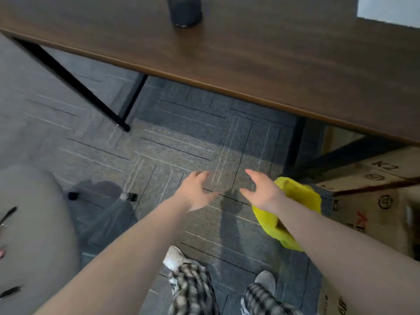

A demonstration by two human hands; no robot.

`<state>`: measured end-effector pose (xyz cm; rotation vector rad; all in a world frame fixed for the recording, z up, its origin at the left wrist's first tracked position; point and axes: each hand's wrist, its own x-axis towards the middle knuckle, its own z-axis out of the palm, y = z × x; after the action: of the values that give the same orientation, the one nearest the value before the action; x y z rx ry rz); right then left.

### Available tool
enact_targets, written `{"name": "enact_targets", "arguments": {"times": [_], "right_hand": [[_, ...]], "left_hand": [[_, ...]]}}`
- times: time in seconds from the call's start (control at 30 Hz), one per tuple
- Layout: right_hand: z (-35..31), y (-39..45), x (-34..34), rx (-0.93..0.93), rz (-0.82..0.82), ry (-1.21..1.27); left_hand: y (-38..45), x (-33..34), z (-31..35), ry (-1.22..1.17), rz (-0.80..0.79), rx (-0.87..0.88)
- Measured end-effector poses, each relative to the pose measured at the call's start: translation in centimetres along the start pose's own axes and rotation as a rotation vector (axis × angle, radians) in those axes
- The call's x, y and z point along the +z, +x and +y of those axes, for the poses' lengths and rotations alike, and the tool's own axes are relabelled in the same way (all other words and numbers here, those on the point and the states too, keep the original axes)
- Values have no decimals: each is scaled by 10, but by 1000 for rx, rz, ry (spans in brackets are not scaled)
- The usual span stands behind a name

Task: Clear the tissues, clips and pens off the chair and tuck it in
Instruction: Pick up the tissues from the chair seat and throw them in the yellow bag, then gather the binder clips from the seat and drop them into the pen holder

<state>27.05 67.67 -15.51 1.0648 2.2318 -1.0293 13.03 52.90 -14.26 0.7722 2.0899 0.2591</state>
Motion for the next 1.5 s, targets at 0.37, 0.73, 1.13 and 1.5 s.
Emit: {"name": "enact_targets", "arguments": {"times": [0.37,0.73,1.13,1.5], "right_hand": [[-297,-3,107,-379,-206,-319],[-475,-22,245,-660,-343,-606],[-532,-24,372,-872,-389,-895],[-552,11,422,-983,-333,-1072]], "left_hand": [[-121,-114,-242,-194,301,-251],[-219,-117,-410,-412,588,-628],[-285,-33,-494,-523,540,-1092],[-267,-29,-535,-679,430,-1264]]}}
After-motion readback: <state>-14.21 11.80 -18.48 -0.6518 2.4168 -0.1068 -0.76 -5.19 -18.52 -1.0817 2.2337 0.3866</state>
